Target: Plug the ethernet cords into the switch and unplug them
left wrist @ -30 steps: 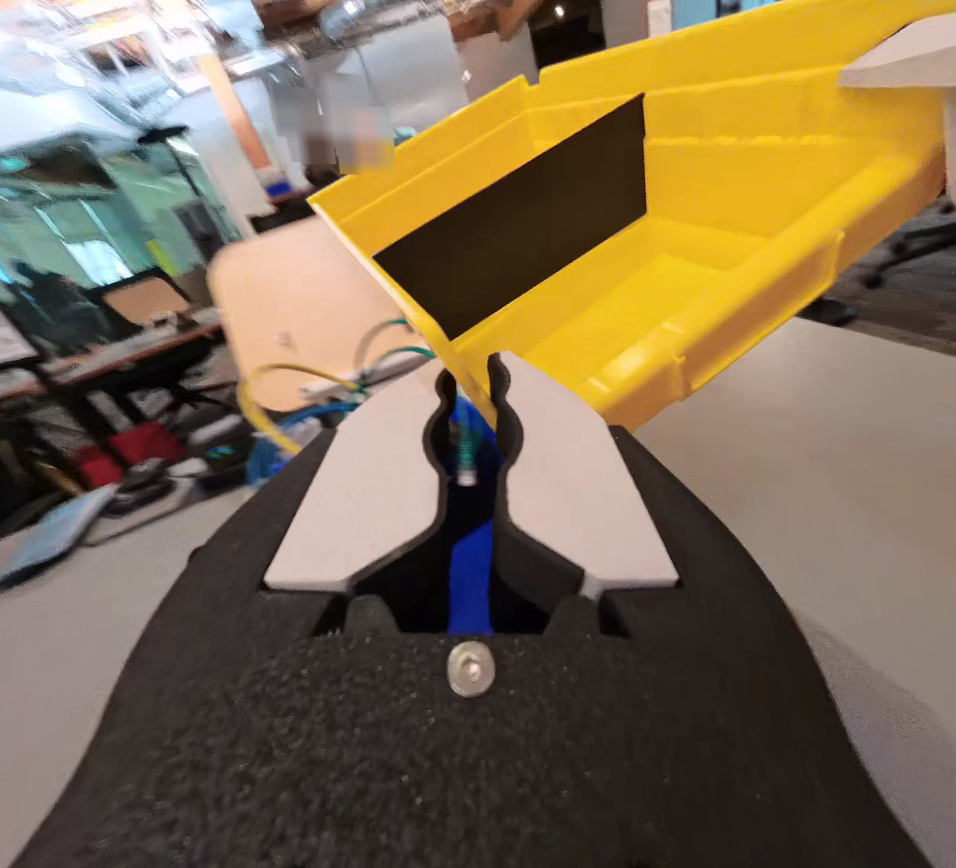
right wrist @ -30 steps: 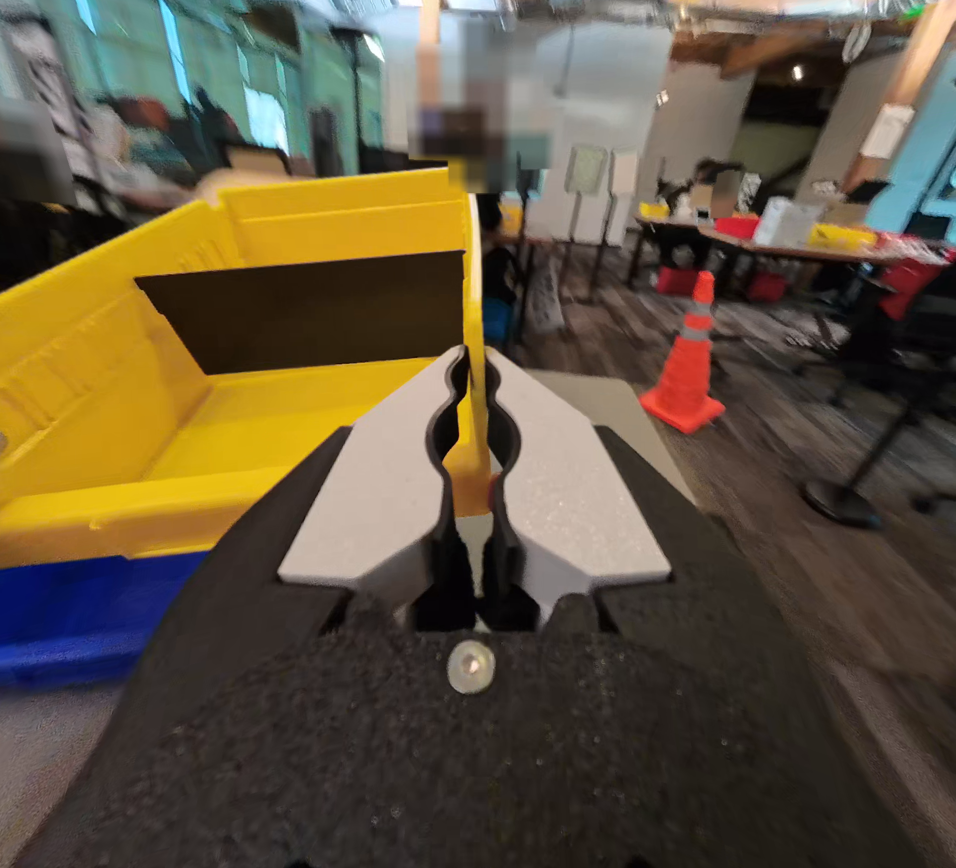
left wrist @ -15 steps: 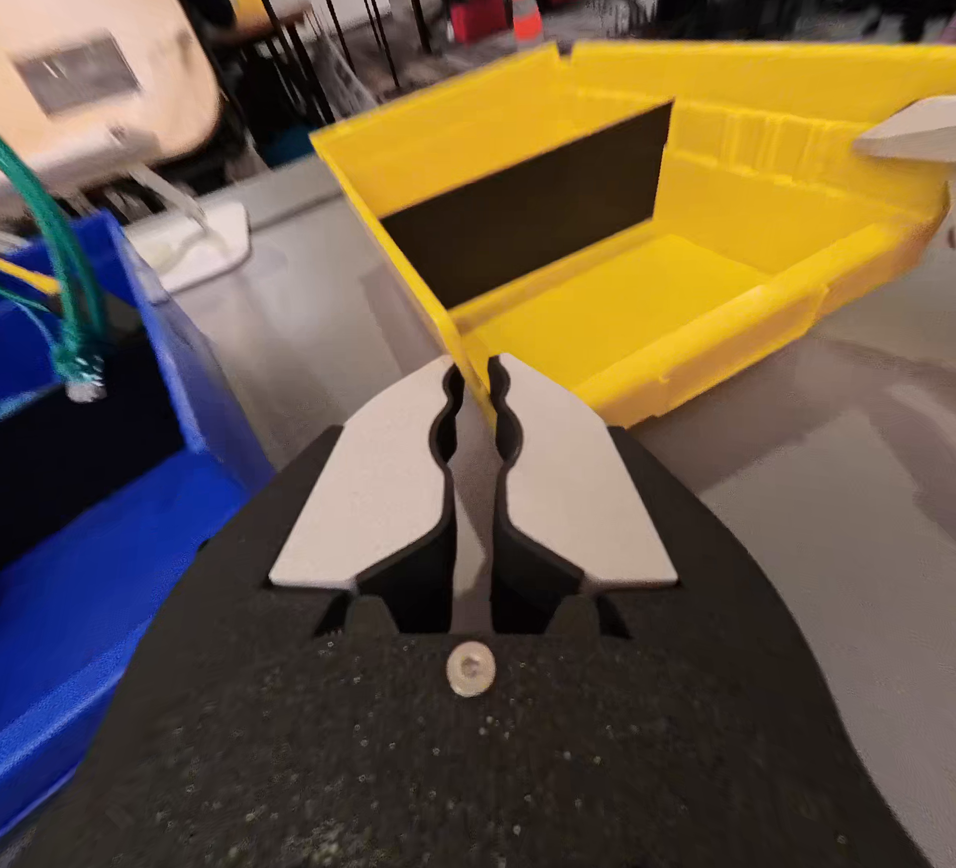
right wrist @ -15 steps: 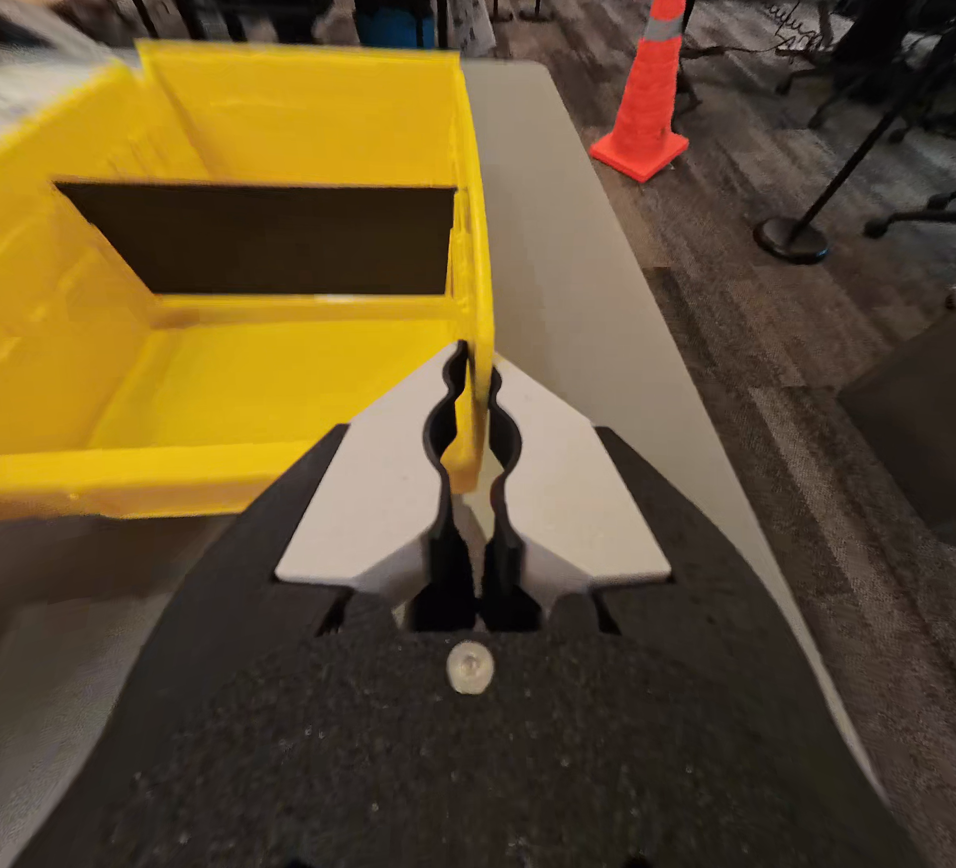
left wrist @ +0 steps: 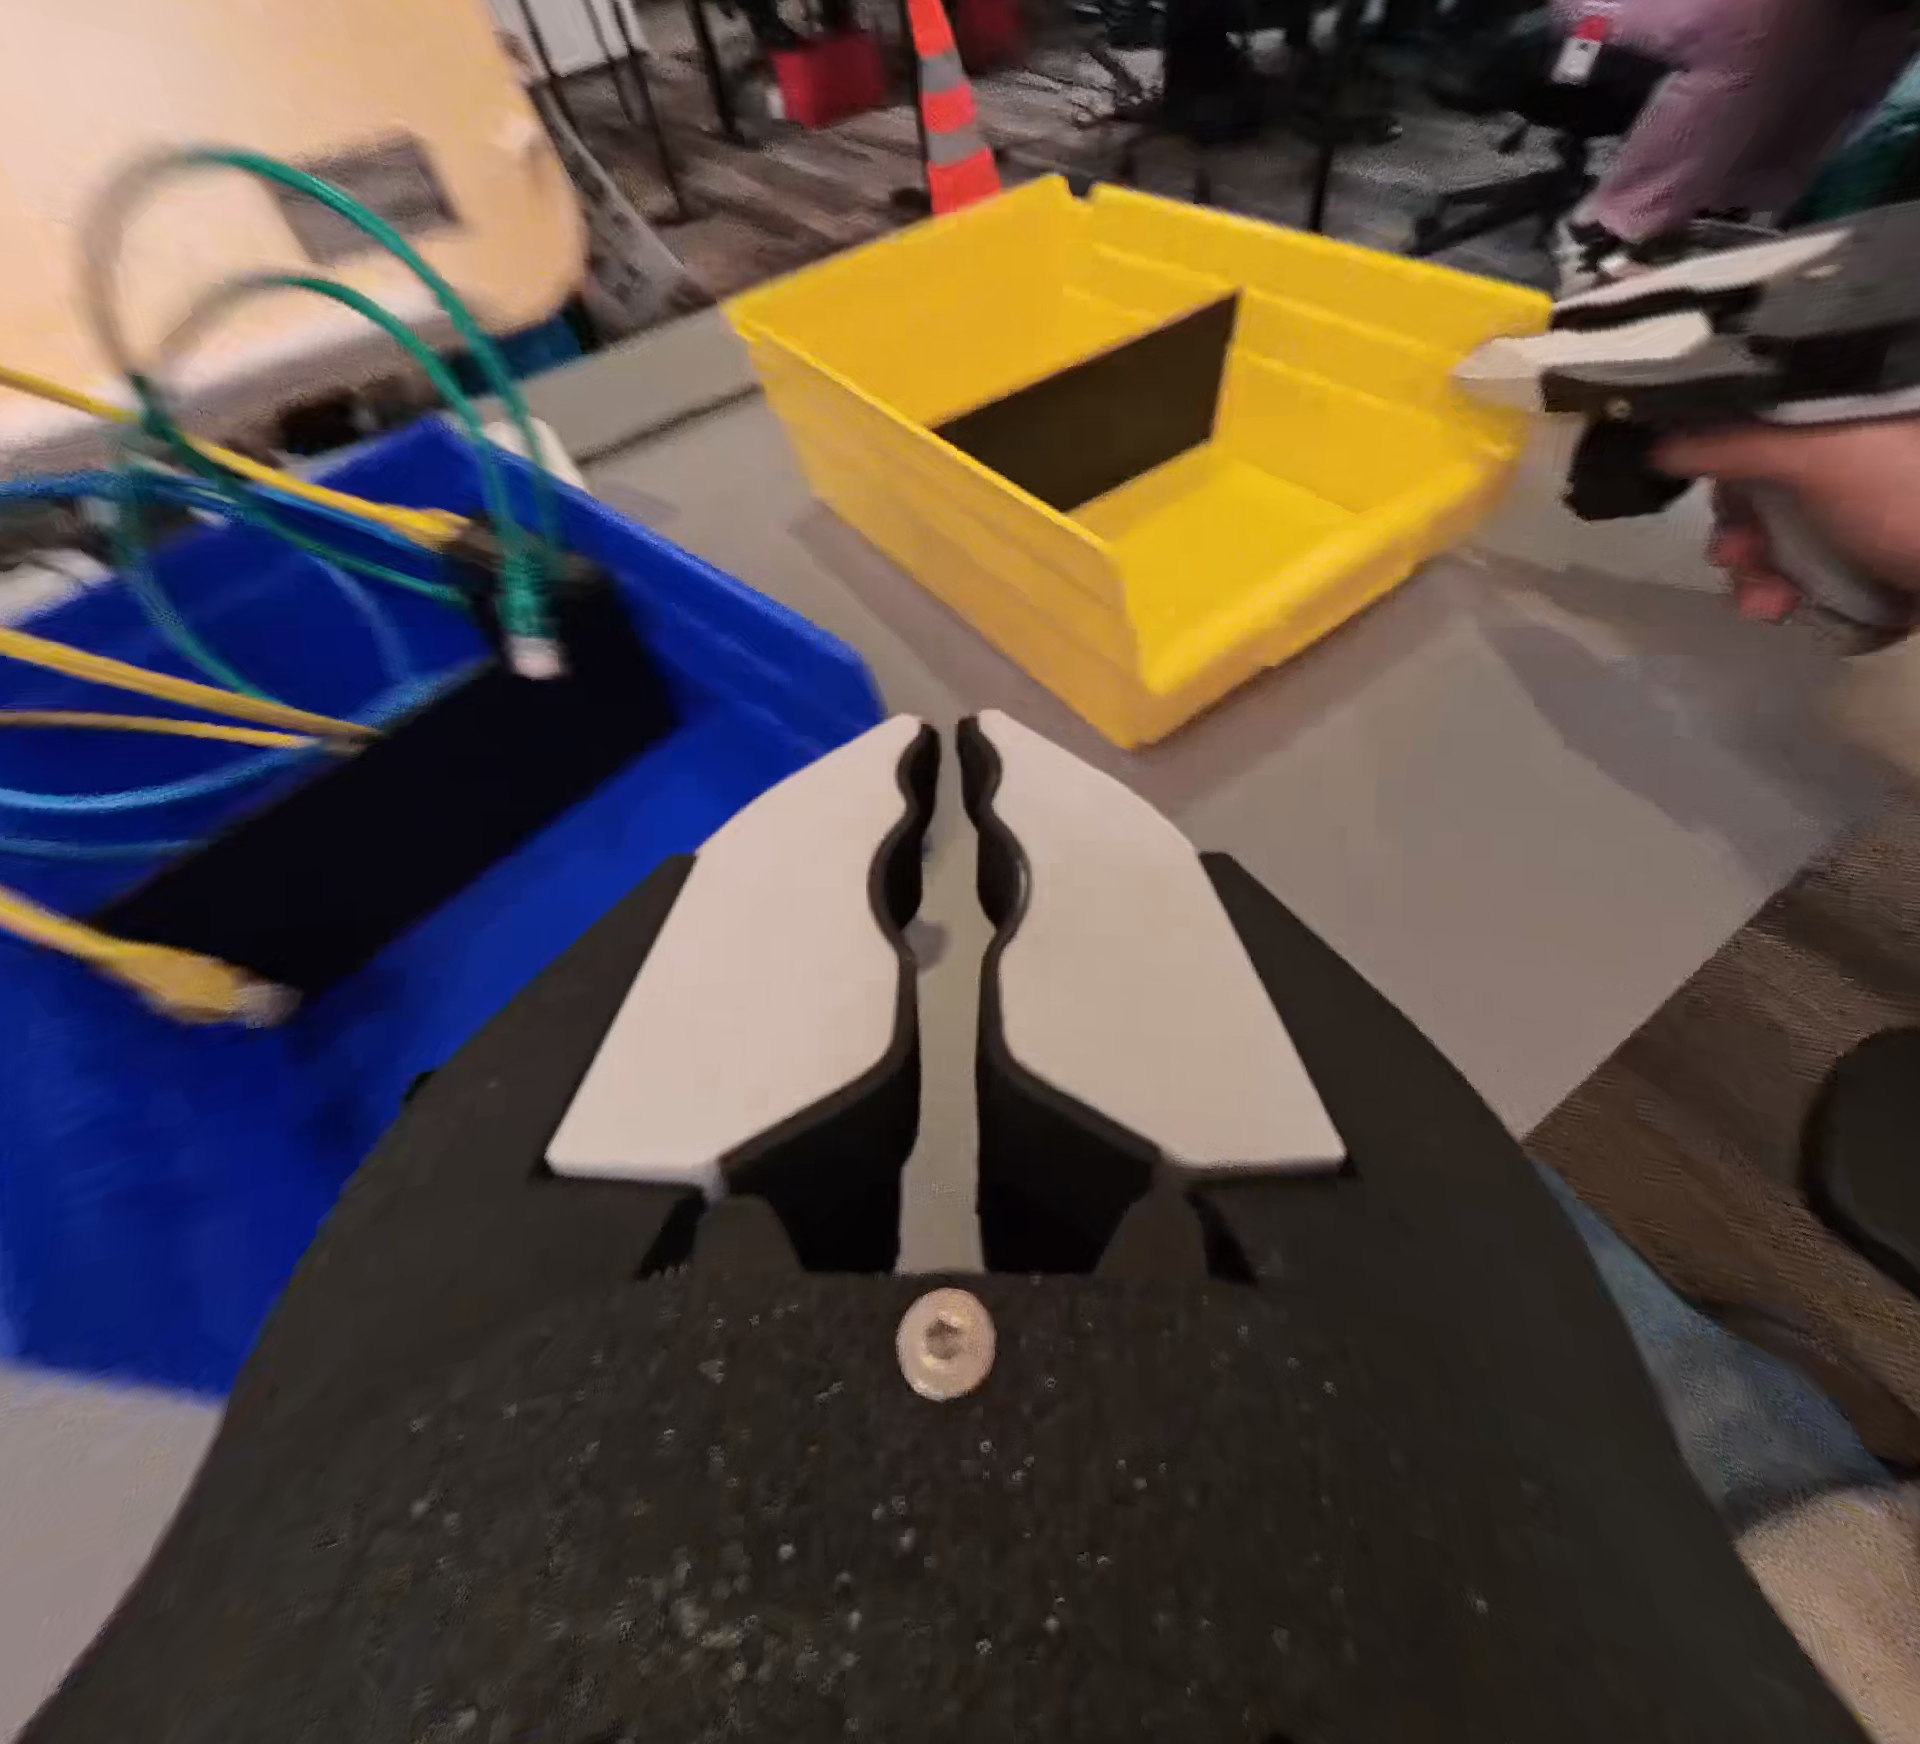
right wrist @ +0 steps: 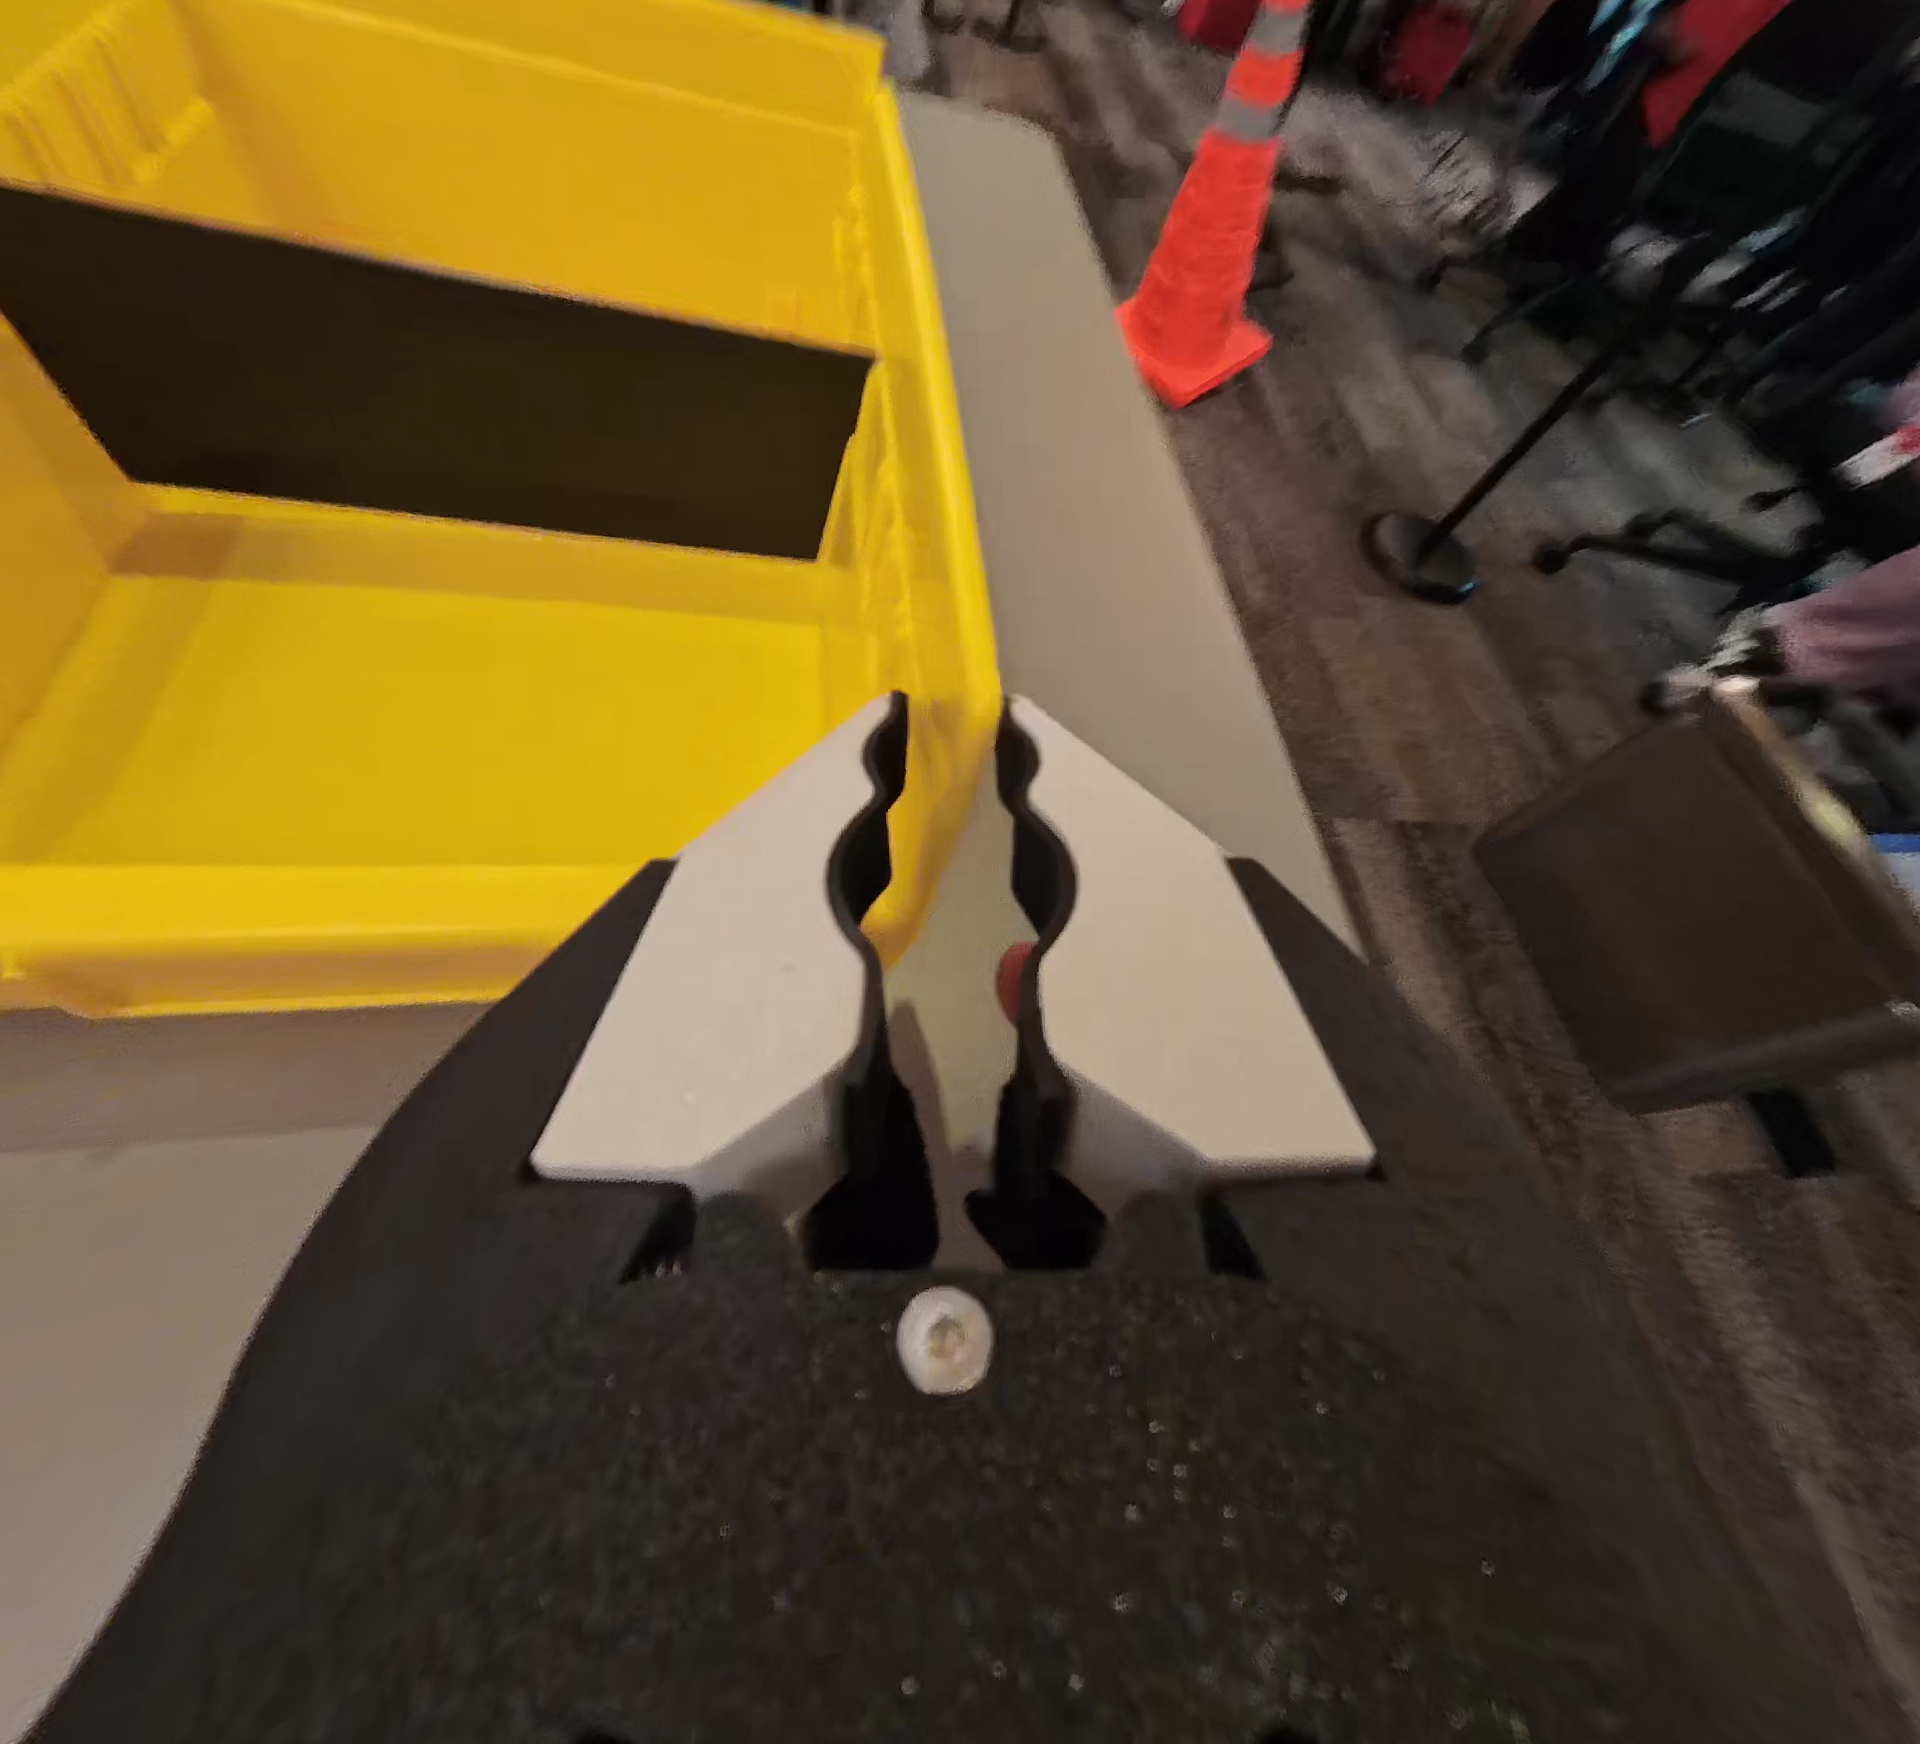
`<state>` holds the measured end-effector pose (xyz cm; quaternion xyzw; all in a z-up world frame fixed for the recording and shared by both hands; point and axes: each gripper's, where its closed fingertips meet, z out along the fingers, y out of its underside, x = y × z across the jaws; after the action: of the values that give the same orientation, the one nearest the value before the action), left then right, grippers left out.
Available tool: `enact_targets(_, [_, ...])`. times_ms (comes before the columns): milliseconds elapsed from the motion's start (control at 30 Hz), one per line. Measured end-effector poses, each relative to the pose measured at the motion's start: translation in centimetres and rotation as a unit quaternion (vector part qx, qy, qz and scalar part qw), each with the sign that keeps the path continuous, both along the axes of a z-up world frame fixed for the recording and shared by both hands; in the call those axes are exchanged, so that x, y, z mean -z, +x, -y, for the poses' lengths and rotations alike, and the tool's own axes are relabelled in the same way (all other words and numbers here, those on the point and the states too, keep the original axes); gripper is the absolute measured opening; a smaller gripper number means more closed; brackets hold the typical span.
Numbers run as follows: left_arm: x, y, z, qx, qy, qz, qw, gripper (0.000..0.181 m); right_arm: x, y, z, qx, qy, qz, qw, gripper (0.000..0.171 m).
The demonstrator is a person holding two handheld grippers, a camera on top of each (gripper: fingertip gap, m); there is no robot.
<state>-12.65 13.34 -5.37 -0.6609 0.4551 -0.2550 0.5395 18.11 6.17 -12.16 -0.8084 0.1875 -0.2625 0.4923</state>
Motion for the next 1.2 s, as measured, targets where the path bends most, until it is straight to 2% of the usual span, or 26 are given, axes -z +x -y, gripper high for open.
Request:
enact_targets(67, [-2.7,-3.5,-1.6,-0.041,0.056,0.009,0.998,0.018,-3.9,-1.2,0.4,0.009,0.029,0.072,0.997,0.027])
enact_targets(133, [-3.4,-7.5,-3.9,-0.102,0.100,0.007,0.990,0.024,-7.9,-4.5,-0.1,-0.008,0.057,0.121,0.991,0.028])
enact_targets(200, [-2.2,-11.3,-6.9,-0.168,0.092,0.005,0.982,0.039,-9.5,-10.2,-2.7,-0.091,0.099,0.092,0.987,0.028])
enact_targets(267, [0.2,-14.2,-9.7,-0.214,0.056,0.019,0.975,0.051,-8.4,-18.1,-6.6,-0.216,0.141,-0.028,0.966,0.038])
enact_targets(333, [3.4,-15.8,-11.8,-0.235,0.028,0.010,0.972,0.059,-5.7,-23.9,-9.8,-0.270,0.146,-0.107,0.946,0.053])
enact_targets(400, [6.5,-15.7,-12.7,-0.229,-0.035,-0.009,0.973,0.066,-2.7,-26.2,-12.1,-0.253,0.109,-0.080,0.958,0.060])
enact_targets(467, [7.9,-14.8,-12.6,-0.210,-0.093,-0.006,0.973,0.067,-1.7,-26.1,-13.9,-0.216,0.090,-0.007,0.972,0.066])
enact_targets(533, [7.6,-14.3,-12.9,-0.200,-0.084,0.001,0.976,0.060,-1.6,-25.9,-15.2,-0.203,0.085,0.026,0.975,0.063])
enact_targets(600, [7.1,-14.4,-13.6,-0.204,-0.043,-0.004,0.978,0.026,-0.5,-25.6,-16.3,-0.192,0.079,-0.014,0.978,0.058])
enact_targets(700, [7.6,-14.3,-14.2,-0.195,-0.032,-0.019,0.980,0.023,0.9,-24.8,-17.1,-0.171,0.070,-0.073,0.980,0.046])
enact_targets(767, [7.7,-14.2,-14.3,-0.192,-0.040,-0.013,0.980,0.009,1.3,-25.2,-17.5,-0.186,0.074,-0.102,0.974,0.041])
enact_targets(833, [7.7,-14.2,-14.4,-0.198,-0.048,-0.008,0.979,0.008,1.6,-26.0,-17.8,-0.202,0.077,-0.130,0.968,0.033])
enact_targets(867, [7.7,-14.3,-14.5,-0.199,-0.049,-0.009,0.979,0.008,1.9,-26.6,-18.0,-0.214,0.069,-0.138,0.965,0.024])
enact_targets(933, [7.7,-14.4,-14.6,-0.202,-0.047,-0.014,0.978,0.008,2.0,-26.6,-17.8,-0.201,0.061,-0.123,0.970,0.015])
enact_targets(967, [7.7,-14.6,-14.7,-0.207,-0.041,-0.018,0.977,0.007,2.0,-26.3,-17.6,-0.187,0.055,-0.115,0.974,0.005])
enact_targets(1100, [7.5,-16.1,-15.8,-0.224,0.013,-0.055,0.973,0.007,1.8,-28.0,-17.2,-0.163,0.038,-0.074,0.983,0.004])
enact_targets(1200, [6.7,-18.6,-17.6,-0.238,-0.027,-0.022,0.971,0.004,1.0,-31.0,-17.5,-0.134,0.058,-0.097,0.985,0.002])
